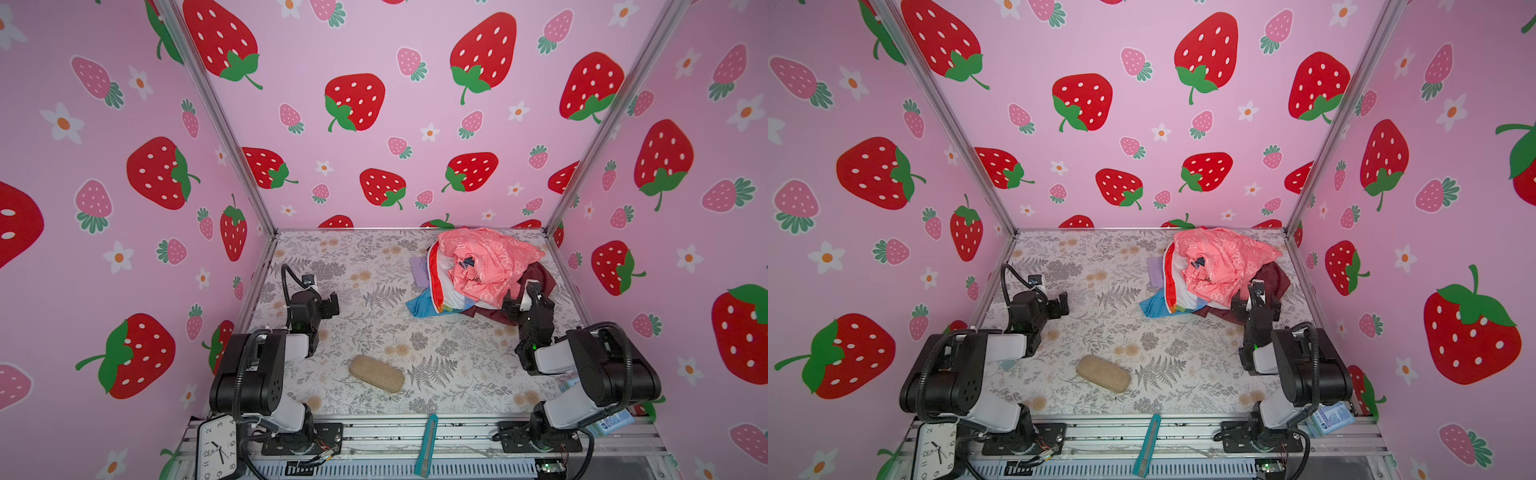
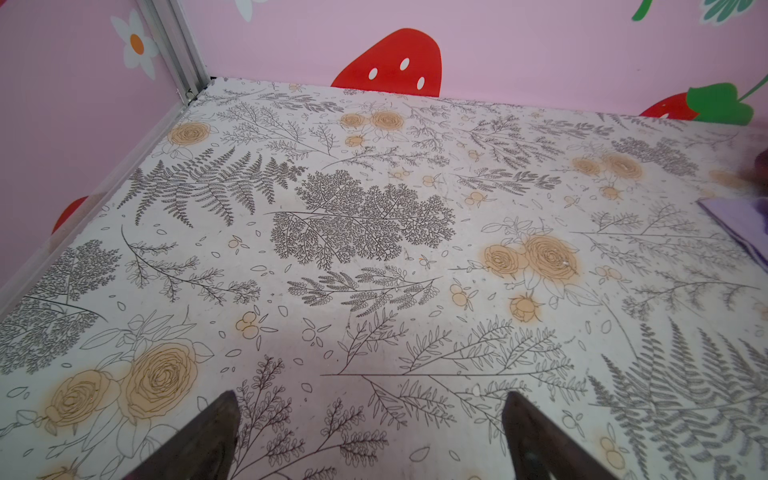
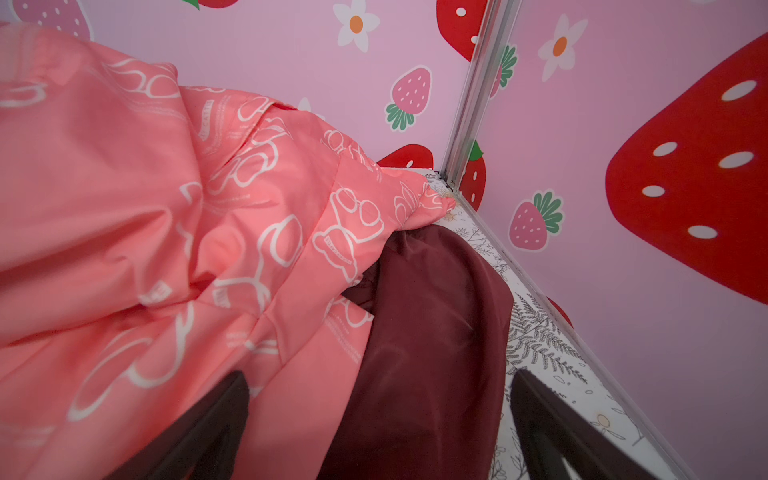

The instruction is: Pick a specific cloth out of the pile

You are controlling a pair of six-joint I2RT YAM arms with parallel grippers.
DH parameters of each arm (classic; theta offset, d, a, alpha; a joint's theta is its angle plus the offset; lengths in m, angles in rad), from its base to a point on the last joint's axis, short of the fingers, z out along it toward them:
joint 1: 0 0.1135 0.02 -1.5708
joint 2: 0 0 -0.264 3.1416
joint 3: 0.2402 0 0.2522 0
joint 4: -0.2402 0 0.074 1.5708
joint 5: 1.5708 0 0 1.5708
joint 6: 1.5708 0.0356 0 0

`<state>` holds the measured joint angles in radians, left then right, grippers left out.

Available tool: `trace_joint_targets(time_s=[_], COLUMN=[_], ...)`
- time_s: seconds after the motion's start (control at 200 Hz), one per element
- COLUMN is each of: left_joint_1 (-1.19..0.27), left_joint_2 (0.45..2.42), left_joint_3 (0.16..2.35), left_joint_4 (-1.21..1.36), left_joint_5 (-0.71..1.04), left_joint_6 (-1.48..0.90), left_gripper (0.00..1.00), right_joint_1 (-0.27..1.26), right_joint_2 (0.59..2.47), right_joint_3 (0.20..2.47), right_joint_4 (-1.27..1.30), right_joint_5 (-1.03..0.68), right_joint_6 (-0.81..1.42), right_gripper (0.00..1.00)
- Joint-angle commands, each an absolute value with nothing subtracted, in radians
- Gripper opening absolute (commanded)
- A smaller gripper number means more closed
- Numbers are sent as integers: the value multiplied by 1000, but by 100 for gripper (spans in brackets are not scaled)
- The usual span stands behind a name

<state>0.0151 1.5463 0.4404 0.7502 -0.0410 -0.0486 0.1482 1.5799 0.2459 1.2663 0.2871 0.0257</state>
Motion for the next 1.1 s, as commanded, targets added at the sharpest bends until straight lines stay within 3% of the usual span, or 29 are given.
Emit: trace_joint_targets(time_s=[0.0, 0.11, 0.18, 0.415, 0.62, 0.841, 0.976, 1.091], left_joint_1=[13, 14, 14, 13, 14, 14, 15, 15], left_joint_2=[1549, 1547, 1536, 1403, 1315, 1349, 1408, 1420], left_joint_3=[460, 456, 465, 674, 814, 961, 1037, 1047], left_joint_4=[759, 762, 746, 297, 15, -165, -293, -340], left_joint_5=[-34, -34, -13, 129, 508, 977, 1087, 1103], left_joint_6=[-37, -37, -33, 8, 37, 75, 122, 157], left_gripper=[99, 100, 100, 99, 99, 99, 99, 99], right_joint_1=[145, 149, 156, 181, 254, 430, 547, 632], right_joint_2=[1574, 1565, 1511, 1347, 1259, 1161, 1195, 1314], right_joint_3=[256, 254, 294, 355, 508, 651, 804, 941], right_joint_4=[1279, 1287, 1162, 873, 442, 157, 30, -28], right_joint_5=[282, 294, 306, 356, 475, 620, 577, 535], right_joint_6=[28, 27, 26, 78, 174, 187, 205, 203], right_gripper=[100, 100, 100, 100, 100, 100, 100, 93])
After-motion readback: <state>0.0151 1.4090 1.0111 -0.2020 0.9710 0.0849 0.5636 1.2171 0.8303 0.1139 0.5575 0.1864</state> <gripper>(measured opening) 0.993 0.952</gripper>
